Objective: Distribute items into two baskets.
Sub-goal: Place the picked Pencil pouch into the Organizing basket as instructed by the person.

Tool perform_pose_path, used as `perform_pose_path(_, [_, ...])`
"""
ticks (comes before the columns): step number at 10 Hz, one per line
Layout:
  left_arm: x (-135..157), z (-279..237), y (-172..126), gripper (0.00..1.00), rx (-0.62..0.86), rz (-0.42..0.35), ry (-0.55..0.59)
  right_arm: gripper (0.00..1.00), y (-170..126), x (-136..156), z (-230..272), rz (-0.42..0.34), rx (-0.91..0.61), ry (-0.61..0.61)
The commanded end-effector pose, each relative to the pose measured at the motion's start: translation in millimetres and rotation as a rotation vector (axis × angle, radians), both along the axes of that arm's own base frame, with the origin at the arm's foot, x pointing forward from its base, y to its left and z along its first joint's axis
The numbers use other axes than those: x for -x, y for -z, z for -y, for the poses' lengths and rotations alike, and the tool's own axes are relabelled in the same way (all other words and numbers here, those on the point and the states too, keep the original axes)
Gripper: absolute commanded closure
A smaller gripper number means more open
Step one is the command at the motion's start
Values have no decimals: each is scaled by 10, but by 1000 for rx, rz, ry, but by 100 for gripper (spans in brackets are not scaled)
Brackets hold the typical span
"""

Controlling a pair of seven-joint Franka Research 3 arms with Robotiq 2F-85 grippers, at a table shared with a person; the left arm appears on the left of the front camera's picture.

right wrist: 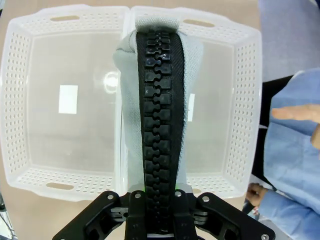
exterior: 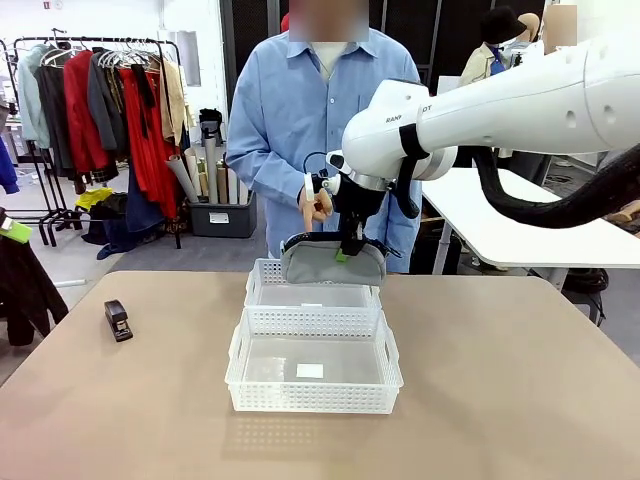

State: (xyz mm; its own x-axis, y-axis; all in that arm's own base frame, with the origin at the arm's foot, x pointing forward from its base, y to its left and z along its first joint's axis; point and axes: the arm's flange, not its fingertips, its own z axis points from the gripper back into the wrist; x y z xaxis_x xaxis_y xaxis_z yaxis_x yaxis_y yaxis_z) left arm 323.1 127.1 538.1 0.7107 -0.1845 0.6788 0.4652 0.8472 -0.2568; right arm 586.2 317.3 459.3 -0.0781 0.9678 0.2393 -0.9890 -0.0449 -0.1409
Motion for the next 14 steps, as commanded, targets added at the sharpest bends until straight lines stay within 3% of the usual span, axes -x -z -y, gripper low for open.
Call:
perform_pose_path(1, [6, 2, -9, 0, 3, 3, 3, 100, -22, -82, -64, 18, 7, 15])
perform_pose_path(2, [6, 2, -9, 0, 3, 3, 3, 100, 117, -237, -173, 51, -25, 34])
perform_pose_path(14, [6, 2, -9, 0, 3, 3, 3, 100, 712, -491, -357, 37, 17, 16])
